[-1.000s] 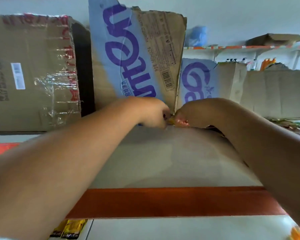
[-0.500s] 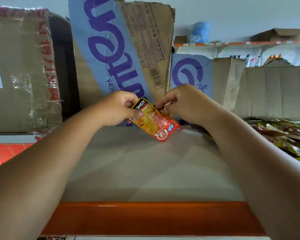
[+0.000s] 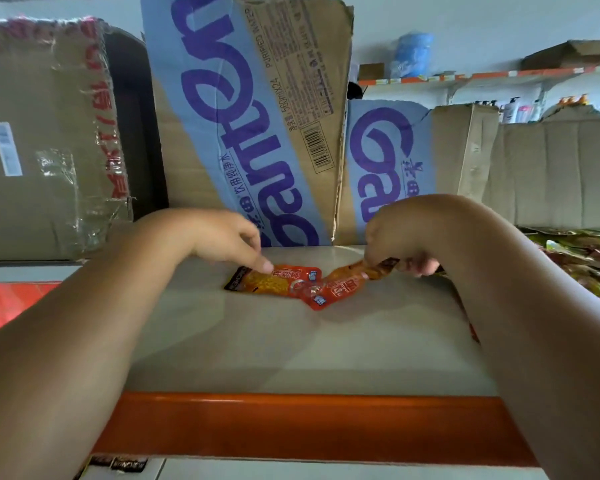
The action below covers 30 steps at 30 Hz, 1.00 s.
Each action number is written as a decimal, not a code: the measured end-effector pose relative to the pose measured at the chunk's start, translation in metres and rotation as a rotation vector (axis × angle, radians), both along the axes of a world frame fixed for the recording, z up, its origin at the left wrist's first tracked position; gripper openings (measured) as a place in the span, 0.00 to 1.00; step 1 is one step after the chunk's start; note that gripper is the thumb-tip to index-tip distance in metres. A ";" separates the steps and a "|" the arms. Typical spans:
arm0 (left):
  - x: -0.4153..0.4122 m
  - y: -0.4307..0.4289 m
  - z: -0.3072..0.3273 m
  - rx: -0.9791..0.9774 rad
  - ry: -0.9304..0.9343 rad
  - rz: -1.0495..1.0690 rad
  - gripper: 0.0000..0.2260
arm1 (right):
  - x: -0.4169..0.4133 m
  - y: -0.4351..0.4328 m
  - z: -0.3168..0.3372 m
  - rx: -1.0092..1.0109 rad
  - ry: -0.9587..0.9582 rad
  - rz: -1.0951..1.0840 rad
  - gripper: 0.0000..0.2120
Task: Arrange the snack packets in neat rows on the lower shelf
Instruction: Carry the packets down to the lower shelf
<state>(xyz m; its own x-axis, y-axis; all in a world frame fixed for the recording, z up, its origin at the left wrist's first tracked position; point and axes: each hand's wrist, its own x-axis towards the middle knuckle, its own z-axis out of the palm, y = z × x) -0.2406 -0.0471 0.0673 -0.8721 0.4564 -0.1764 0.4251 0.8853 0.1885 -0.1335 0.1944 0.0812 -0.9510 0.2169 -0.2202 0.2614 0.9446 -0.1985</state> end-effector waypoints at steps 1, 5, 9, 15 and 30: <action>0.005 0.005 -0.001 0.071 -0.001 -0.077 0.22 | 0.003 -0.001 0.000 0.054 -0.031 -0.009 0.11; 0.019 0.025 -0.007 0.051 0.005 -0.223 0.20 | 0.009 -0.011 0.002 0.299 -0.035 0.167 0.18; 0.019 0.027 -0.009 -0.028 0.061 -0.199 0.18 | 0.010 -0.019 0.000 0.325 -0.032 0.411 0.15; 0.018 0.017 -0.007 -0.079 0.140 -0.104 0.16 | 0.006 -0.026 -0.007 0.307 -0.051 0.464 0.15; 0.020 0.017 -0.004 0.013 0.203 -0.114 0.05 | -0.003 -0.023 -0.011 0.135 -0.033 0.457 0.15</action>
